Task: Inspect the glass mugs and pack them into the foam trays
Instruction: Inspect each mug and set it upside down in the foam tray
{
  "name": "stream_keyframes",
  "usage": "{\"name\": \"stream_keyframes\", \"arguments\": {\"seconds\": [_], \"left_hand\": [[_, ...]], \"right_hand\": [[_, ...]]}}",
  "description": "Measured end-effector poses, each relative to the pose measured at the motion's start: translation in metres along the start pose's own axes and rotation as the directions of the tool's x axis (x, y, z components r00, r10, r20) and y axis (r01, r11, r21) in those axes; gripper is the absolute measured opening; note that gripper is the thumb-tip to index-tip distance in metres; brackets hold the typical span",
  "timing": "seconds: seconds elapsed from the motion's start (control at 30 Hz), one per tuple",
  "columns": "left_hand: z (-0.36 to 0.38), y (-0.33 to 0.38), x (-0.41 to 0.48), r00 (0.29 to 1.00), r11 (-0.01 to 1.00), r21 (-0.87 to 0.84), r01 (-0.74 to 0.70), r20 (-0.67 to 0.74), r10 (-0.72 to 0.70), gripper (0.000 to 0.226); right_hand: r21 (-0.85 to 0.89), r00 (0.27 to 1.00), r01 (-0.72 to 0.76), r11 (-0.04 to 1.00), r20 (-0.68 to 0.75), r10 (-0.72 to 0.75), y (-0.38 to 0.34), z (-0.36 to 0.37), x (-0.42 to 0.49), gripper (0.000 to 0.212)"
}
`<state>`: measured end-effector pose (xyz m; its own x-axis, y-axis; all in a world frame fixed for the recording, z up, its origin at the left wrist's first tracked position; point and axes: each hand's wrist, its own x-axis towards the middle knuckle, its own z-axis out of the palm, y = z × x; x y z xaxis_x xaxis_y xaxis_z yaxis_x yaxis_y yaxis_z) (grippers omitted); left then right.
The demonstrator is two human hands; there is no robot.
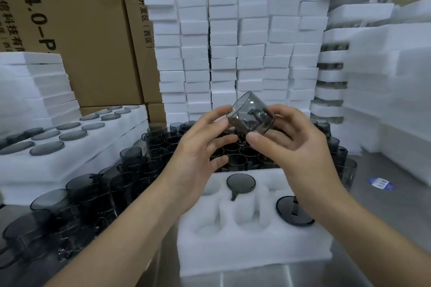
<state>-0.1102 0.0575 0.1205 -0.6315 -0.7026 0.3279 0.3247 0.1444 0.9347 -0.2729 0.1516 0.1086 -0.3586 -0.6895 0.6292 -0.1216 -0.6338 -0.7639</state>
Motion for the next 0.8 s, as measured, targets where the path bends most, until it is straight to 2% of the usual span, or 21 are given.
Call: {"name": "stream_keyframes", "arguments": {"seconds": [0.1, 0.17, 0.3, 0.43, 0.5, 0.6, 0.67, 0.73, 0.8], "left_hand": [[0.0, 0.002, 0.0, 1.0, 0.999, 0.041, -0.018, 0.011, 0.018, 0.049], [-0.001, 0.003, 0.0, 0.999, 0.998, 0.058, -0.028, 0.022, 0.026, 0.054], [-0.003, 0.003, -0.001, 0.999, 0.998, 0.055, -0.037, -0.025, 0.038, 0.06], [-0.005, 0.001, 0.0, 0.997, 0.996, 0.055, -0.066, -0.036, 0.068, 0.059], [-0.006, 0.0, 0.001, 0.995, 0.99, 0.096, -0.101, -0.015, 0.103, 0.059], [-0.008, -0.001, 0.002, 0.988, 0.984, 0.119, -0.135, 0.085, 0.125, 0.054], [-0.01, 0.001, 0.003, 0.99, 0.982, 0.132, -0.135, 0.056, 0.129, 0.051], [-0.015, 0.001, 0.005, 0.99, 0.972, 0.193, -0.136, -0.014, 0.142, 0.052], [-0.02, -0.002, 0.008, 0.987, 0.946, 0.294, -0.14, -0.039, 0.158, 0.058]], "right_hand": [[0.206, 0.966, -0.256, 0.944, 0.07, 0.247, -0.004, 0.006, 0.002, 0.036], [0.213, 0.933, -0.359, 0.909, 0.103, 0.345, -0.005, 0.009, 0.001, 0.043], [0.288, 0.911, -0.413, 0.864, 0.136, 0.39, -0.005, 0.011, -0.001, 0.068], [0.303, 0.907, -0.42, 0.855, 0.128, 0.401, -0.007, 0.01, -0.001, 0.052], [0.315, 0.881, -0.474, 0.822, 0.162, 0.445, -0.009, 0.009, -0.001, 0.055], [0.254, 0.845, -0.533, 0.807, 0.199, 0.496, -0.01, 0.008, 0.0, 0.066], [0.161, 0.848, -0.525, 0.835, 0.181, 0.498, -0.008, 0.008, 0.001, 0.07], [0.017, 0.894, -0.442, 0.897, 0.089, 0.439, -0.005, 0.004, 0.002, 0.064], [-0.129, 0.936, -0.346, 0.929, 0.021, 0.352, -0.004, -0.002, 0.003, 0.048]]}}
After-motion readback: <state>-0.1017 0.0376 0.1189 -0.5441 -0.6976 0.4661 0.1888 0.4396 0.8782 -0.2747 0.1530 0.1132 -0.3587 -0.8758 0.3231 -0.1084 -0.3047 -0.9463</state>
